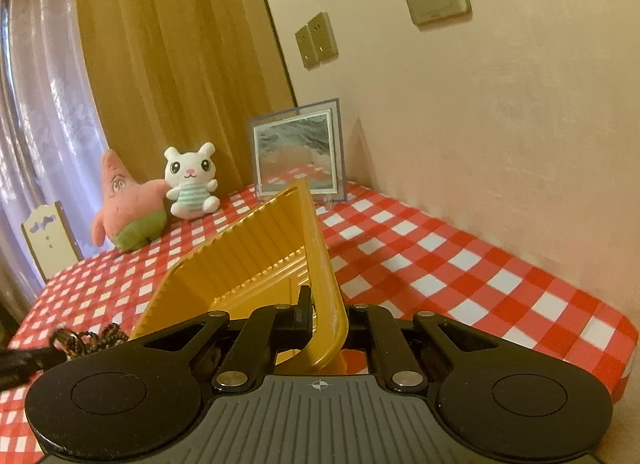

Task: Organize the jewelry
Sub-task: 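Lift the black watch with the left tool and drop it into the orange tray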

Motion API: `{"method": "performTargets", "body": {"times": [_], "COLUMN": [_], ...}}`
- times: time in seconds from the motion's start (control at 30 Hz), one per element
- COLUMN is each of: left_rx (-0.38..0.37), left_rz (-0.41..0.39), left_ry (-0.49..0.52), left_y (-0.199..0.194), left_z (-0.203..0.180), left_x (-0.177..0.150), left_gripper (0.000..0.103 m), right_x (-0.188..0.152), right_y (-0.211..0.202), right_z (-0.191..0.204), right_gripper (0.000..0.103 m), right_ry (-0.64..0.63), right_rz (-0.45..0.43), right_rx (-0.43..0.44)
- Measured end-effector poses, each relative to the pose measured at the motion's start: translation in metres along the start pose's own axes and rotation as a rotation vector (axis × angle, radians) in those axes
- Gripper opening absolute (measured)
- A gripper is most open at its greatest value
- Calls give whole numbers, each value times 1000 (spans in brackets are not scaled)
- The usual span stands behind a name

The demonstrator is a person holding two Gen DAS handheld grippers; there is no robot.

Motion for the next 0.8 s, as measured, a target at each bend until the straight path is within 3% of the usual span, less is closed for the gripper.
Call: {"method": "performTargets", "body": {"times": [0.3, 0.5, 0.67, 0.8], "left_rx": [-155, -222, -228, -249], "left_rz": [-59, 20, 89, 81], "left_ry": [-22, -58, -64, -130], "left_y": [-20, 0, 14, 8], "left_z": [-43, -70, -81, -72], "left_x": [21, 9, -6, -8], "left_gripper": [12, 12, 13, 19], "right_x": [-7, -11, -13, -14], "right_y": [-1, -2, -3, -7], "right_z": [15, 21, 22, 24], "right_gripper": [7, 7, 6, 6], "right_ry": [-90, -133, -141, -161], "right_rz": [-1, 0, 5, -6], "right_rx": [-13, -39, -52, -86]}}
Point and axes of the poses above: each gripper's, at about its wrist camera, not at the fingertips, and y roughly the way its jaws point, z to its left, x to its top, the point moved 3 cm from there along y, roughly the way its jaws point, and after that the axes turned 12 degrees about x, right-handed, at the moved point
